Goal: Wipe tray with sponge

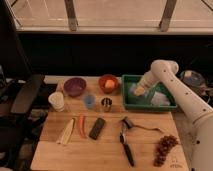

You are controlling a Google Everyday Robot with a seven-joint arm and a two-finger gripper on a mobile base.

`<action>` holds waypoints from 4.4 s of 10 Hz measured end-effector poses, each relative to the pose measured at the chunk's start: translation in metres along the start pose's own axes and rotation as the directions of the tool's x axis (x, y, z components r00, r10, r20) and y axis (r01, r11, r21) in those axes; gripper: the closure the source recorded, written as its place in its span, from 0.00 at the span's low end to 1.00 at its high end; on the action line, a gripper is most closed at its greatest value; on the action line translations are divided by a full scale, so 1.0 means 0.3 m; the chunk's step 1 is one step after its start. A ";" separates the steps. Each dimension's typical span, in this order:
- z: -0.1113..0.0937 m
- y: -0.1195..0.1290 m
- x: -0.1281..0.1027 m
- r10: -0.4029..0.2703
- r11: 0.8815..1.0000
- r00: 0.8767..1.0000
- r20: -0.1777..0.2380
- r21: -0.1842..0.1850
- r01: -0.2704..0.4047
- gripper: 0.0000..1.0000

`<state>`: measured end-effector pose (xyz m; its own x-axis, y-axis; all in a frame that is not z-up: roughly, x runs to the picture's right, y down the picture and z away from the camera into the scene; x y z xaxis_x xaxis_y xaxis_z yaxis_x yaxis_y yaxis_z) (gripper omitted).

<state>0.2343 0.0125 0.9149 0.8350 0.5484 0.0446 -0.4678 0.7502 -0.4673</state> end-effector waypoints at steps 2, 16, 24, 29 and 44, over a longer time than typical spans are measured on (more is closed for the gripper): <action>0.047 -0.029 0.048 0.044 0.999 0.999 -0.012 0.000 -0.044 1.00; 0.113 -0.063 0.175 0.098 0.995 0.994 -0.043 0.001 -0.098 1.00; 0.198 -0.145 0.101 0.039 0.999 0.993 -0.109 0.000 -0.039 1.00; 0.192 0.001 0.088 -0.013 0.997 0.997 -0.078 -0.072 0.008 1.00; 0.229 -0.110 0.091 0.060 0.997 0.994 -0.090 -0.046 -0.065 1.00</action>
<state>0.2524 0.0281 0.9921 0.8280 0.5571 -0.0638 -0.5070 0.6952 -0.5095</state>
